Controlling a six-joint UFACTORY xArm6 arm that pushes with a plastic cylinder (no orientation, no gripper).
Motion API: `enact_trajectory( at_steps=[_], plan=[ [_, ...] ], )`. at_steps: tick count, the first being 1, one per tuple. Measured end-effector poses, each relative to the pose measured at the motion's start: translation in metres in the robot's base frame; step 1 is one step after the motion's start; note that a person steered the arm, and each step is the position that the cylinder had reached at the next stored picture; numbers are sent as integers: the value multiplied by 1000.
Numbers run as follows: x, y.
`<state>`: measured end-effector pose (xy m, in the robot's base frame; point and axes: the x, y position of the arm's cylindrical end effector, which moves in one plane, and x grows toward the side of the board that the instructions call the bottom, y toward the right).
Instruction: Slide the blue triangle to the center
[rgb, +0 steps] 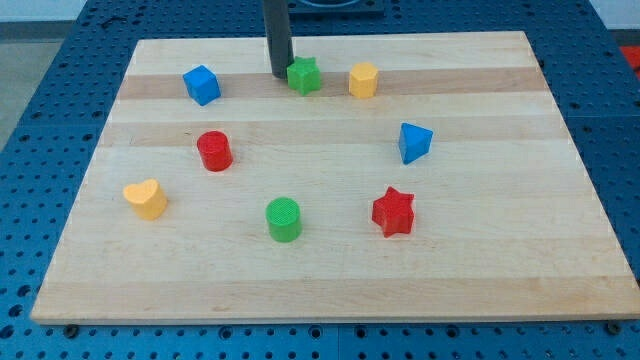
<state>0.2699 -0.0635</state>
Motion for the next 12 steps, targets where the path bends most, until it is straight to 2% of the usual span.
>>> enact_trajectory(
  at_steps=[3, 4, 5, 7, 9, 10, 12],
  plan=[
    [12, 46],
    [-2, 37],
    [-18, -6],
    [34, -46],
    [105, -47],
    [119, -17],
    [105, 125]
  ],
)
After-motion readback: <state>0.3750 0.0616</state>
